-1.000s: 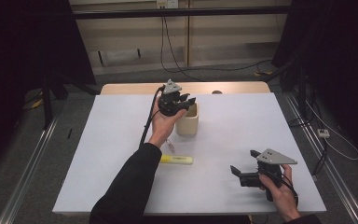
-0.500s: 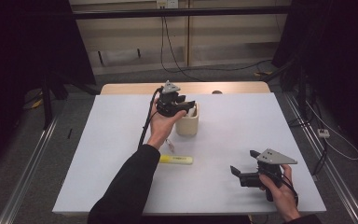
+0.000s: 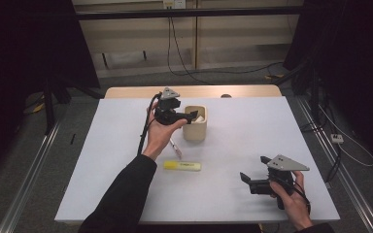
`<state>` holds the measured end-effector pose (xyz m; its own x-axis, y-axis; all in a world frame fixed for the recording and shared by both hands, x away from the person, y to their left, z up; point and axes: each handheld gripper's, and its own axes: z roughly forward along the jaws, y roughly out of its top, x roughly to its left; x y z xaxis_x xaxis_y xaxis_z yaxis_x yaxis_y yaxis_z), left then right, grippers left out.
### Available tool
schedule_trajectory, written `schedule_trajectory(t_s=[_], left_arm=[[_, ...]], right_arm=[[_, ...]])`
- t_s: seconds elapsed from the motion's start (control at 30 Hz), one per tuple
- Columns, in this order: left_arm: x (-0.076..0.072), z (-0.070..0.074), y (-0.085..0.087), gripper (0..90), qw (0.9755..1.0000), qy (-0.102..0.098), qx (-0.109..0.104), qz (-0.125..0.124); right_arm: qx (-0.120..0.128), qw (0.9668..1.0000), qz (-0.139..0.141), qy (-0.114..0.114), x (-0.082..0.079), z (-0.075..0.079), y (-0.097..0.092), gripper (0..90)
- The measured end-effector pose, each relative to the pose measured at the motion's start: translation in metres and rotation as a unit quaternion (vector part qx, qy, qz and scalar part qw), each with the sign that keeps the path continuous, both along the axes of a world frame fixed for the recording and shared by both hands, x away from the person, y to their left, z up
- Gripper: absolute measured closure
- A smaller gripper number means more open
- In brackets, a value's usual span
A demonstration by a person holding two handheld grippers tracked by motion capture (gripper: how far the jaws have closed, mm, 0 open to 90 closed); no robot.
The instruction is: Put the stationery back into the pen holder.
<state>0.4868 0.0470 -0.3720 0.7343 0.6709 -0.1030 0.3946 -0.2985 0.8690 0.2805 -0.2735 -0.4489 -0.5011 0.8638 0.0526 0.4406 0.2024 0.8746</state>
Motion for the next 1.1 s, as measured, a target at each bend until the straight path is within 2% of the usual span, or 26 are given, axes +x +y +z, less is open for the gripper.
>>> schedule_trajectory(t_s=[0.13, 0.23, 0.27, 0.37, 0.43, 0.6, 0.67, 0.73, 0.93, 1.03, 1.1], left_arm=[[-0.006, 0.001, 0.005, 10.8, 1.0000, 0.004, -0.006, -0.003], [-0.012, 0.001, 0.010, 8.6, 0.9999, 0.003, 0.008, -0.013], [-0.014, 0.000, 0.011, 8.1, 0.9999, 0.004, 0.004, -0.015], [-0.021, 0.000, 0.015, 7.9, 0.9996, 0.008, 0.012, -0.022], [-0.025, 0.000, 0.017, 7.6, 0.9996, 0.005, 0.010, -0.026], [-0.036, 0.005, 0.026, 7.5, 0.9991, 0.002, 0.022, -0.035], [-0.041, 0.005, 0.030, 7.4, 0.9993, 0.008, 0.007, -0.036], [-0.044, 0.006, 0.035, 7.4, 0.9994, -0.003, 0.014, -0.031], [-0.054, 0.004, 0.048, 7.3, 0.9994, -0.015, 0.024, -0.021], [-0.059, 0.002, 0.052, 7.7, 0.9978, -0.038, 0.045, -0.030], [-0.063, 0.000, 0.055, 7.6, 0.9978, -0.035, 0.047, -0.030]], right_arm=[[-0.001, 1.0000, -0.001, 0.000, 0.000, 0.000, 0.000, 3.7], [0.000, 1.0000, 0.000, 0.000, 0.000, 0.000, 0.000, 3.7], [0.000, 1.0000, 0.000, 0.001, 0.000, 0.000, 0.000, 3.7], [0.000, 1.0000, 0.000, 0.001, 0.001, 0.000, 0.000, 3.7], [0.000, 1.0000, 0.000, 0.001, 0.001, 0.000, 0.000, 3.7], [-0.001, 1.0000, 0.000, 0.001, 0.000, 0.000, 0.000, 3.7], [-0.001, 1.0000, 0.000, 0.001, 0.000, 0.000, 0.000, 3.7], [0.000, 1.0000, -0.001, 0.001, 0.001, 0.000, 0.000, 3.7], [0.001, 1.0000, -0.001, 0.002, 0.001, 0.000, 0.000, 3.7], [0.001, 1.0000, -0.002, 0.002, 0.001, 0.000, 0.000, 3.7], [0.000, 1.0000, -0.001, 0.001, 0.001, 0.000, 0.000, 3.7]])
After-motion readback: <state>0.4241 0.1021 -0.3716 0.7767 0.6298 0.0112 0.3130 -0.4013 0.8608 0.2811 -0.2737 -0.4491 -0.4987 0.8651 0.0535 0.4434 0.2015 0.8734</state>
